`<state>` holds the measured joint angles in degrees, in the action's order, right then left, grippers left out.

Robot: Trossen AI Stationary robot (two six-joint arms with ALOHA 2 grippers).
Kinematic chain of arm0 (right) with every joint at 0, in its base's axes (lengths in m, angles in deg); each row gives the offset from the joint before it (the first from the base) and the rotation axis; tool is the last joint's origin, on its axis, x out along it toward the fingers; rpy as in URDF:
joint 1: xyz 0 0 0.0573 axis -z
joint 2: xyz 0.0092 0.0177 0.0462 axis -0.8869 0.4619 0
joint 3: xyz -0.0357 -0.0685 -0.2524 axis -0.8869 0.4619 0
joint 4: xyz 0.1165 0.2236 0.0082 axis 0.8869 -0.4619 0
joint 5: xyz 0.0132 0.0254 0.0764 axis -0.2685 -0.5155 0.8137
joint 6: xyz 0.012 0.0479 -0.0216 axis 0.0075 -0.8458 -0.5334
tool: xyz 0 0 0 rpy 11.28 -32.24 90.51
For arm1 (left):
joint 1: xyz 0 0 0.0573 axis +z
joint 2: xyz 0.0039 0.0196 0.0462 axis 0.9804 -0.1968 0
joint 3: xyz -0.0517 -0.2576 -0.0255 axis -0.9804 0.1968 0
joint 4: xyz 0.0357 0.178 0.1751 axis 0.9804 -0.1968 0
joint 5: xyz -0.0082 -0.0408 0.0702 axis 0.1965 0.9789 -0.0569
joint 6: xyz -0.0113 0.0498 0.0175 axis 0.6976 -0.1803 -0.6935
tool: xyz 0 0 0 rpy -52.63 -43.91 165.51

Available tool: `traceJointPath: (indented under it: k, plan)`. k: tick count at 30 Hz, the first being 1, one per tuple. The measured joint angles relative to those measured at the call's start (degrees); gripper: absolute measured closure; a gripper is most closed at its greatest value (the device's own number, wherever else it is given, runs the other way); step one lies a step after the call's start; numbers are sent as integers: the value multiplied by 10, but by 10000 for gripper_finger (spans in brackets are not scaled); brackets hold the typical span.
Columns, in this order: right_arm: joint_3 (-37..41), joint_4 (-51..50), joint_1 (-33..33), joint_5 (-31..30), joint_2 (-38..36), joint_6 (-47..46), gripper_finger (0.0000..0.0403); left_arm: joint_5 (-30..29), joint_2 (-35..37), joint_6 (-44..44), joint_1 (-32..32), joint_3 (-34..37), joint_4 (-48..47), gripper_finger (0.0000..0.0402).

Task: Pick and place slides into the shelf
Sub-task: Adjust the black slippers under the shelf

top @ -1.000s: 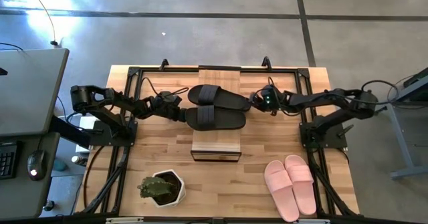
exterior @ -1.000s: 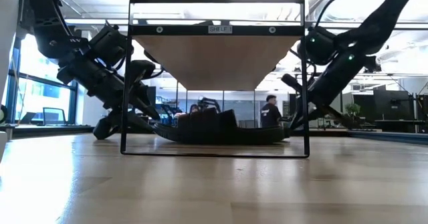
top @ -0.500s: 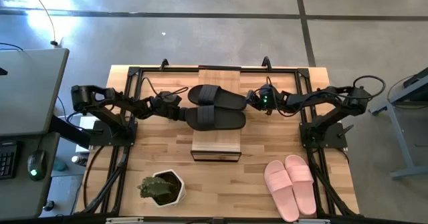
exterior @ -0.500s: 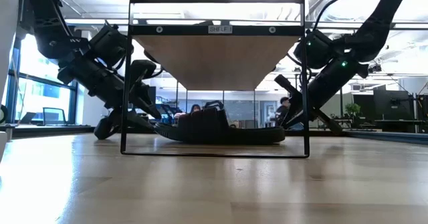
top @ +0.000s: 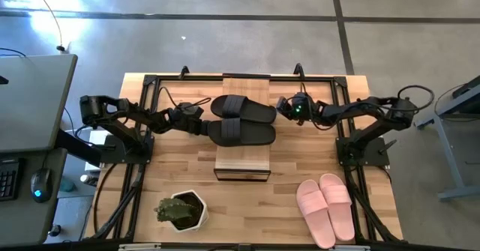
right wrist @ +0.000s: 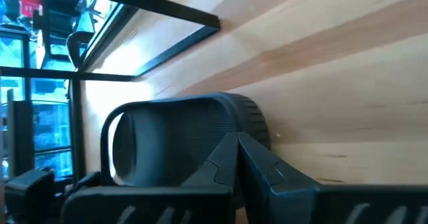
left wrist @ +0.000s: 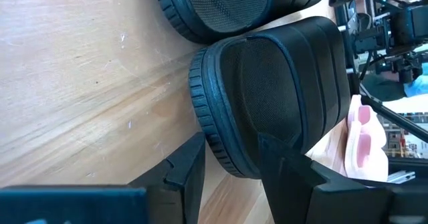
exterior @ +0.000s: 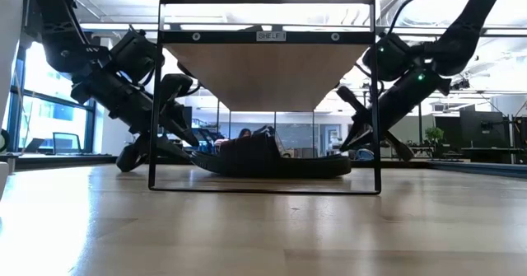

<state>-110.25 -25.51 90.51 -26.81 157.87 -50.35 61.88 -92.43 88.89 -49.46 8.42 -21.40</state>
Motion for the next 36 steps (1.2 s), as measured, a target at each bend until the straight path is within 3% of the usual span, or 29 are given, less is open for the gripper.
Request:
traceJointPath:
  k: [10,17,21,24,36]
  plan:
    - [0,-143,-66,-28,-146,62,403,0,0,1,0,0,0,280]
    - [0,-246,-206,-78,-212,80,403,0,0,1,0,0,0,280]
    - [0,-278,-308,-148,-192,34,403,0,0,9,0,-1,0,280]
    - [0,-224,-350,-185,-162,19,403,-1,0,10,0,-1,0,280]
    - [0,-34,-370,-152,12,4,403,-1,0,26,0,0,9,280]
